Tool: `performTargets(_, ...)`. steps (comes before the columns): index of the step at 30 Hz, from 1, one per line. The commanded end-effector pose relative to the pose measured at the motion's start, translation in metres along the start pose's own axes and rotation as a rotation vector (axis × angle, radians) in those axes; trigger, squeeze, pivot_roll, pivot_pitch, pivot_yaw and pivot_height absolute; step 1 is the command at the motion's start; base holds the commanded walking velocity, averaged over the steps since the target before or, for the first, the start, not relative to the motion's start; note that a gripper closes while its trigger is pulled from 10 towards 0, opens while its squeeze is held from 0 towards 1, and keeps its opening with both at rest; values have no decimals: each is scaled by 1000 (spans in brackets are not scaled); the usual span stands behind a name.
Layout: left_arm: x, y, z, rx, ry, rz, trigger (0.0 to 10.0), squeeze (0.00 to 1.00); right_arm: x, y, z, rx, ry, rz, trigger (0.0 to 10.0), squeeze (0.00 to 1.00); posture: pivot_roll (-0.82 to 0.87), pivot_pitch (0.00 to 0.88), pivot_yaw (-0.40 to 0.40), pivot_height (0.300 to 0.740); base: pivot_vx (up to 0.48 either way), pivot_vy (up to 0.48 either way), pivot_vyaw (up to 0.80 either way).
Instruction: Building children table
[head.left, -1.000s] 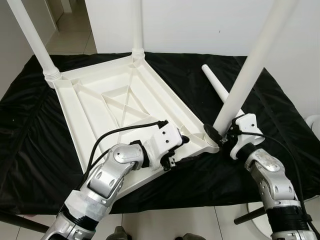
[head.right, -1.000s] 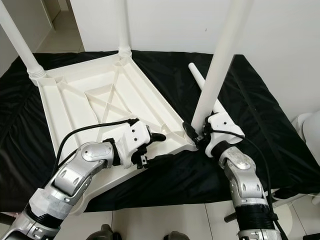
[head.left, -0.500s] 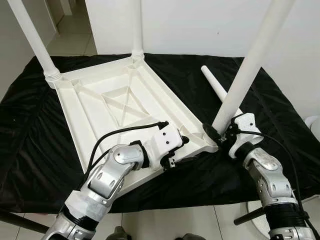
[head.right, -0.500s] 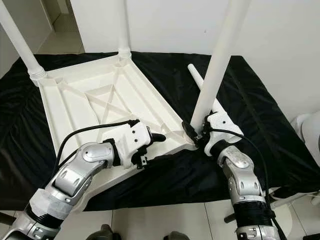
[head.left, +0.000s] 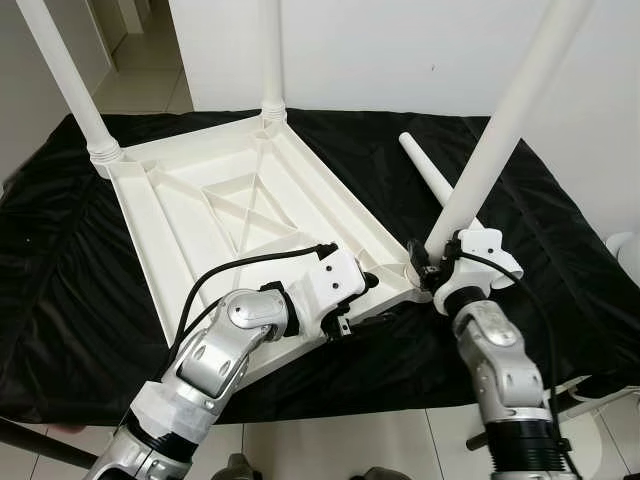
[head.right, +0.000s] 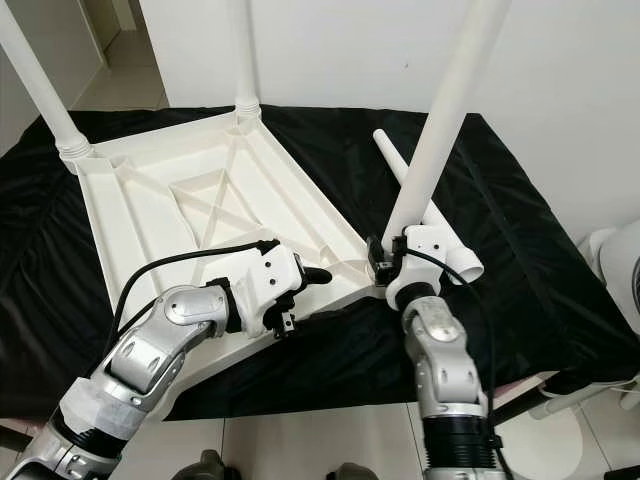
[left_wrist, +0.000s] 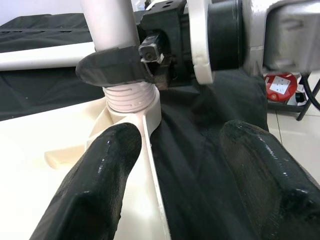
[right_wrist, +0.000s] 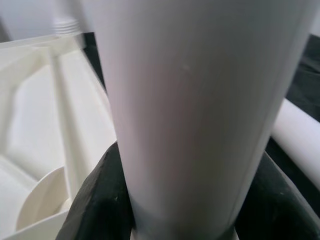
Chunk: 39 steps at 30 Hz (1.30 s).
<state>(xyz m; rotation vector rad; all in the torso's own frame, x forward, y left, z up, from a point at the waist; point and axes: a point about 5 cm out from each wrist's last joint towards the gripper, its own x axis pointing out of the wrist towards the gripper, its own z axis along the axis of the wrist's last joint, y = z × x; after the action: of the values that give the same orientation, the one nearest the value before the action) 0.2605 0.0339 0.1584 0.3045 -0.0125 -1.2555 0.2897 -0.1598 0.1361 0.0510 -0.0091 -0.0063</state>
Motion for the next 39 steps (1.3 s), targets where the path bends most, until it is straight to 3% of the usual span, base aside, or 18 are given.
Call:
performTargets(1,0,1,-3,7,8,35,10000,0,-5,3,-11,23,67,-133,10000,0,-18,11,-9,740,0,0,0)
performTargets(7,0,5,-2,13,6,53,10000,0,-10,35,-4,97,53,-201,10000,0,-15,11,-5,740,0,0,0)
performTargets(11,-1,6,-2,13,7,54,10000,0,-9,37,-1,102,43,-185,10000,0,-21,13,-1,740,0,0,0)
performTargets(12,-1,6,-2,15,8,51,10000,0,-10,34,1,102,32,-183,10000,1000,-23,8,2,740,0,0,0)
performTargets(22,0,8,-1,20,9,51,10000,0,-12,17,8,88,-4,-163,10000,1000,-26,11,5,740,0,0,0)
performTargets(24,1,8,-1,20,8,50,10000,0,-14,13,3,75,26,-80,10000,1000,-26,12,5,740,0,0,0)
performTargets(25,1,7,-1,22,6,49,10000,0,-15,10,-1,57,48,-2,10000,0,-26,14,6,740,0,0,0)
performTargets(31,1,7,-1,26,9,49,10000,0,-15,-6,-1,-45,43,181,10000,0,-25,15,4,740,0,0,0)
performTargets(33,1,7,-1,26,9,49,10000,0,-15,-6,-1,-45,43,181,10000,0,-25,15,4,740,0,0,0)
performTargets(37,1,7,-1,30,9,51,10000,0,-6,-19,7,-152,5,288,10000,0,-23,14,2,740,0,0,0)
performTargets(39,1,7,-1,31,10,51,10000,0,-3,-21,8,-158,5,306,10000,0,-23,15,1,740,0,0,0)
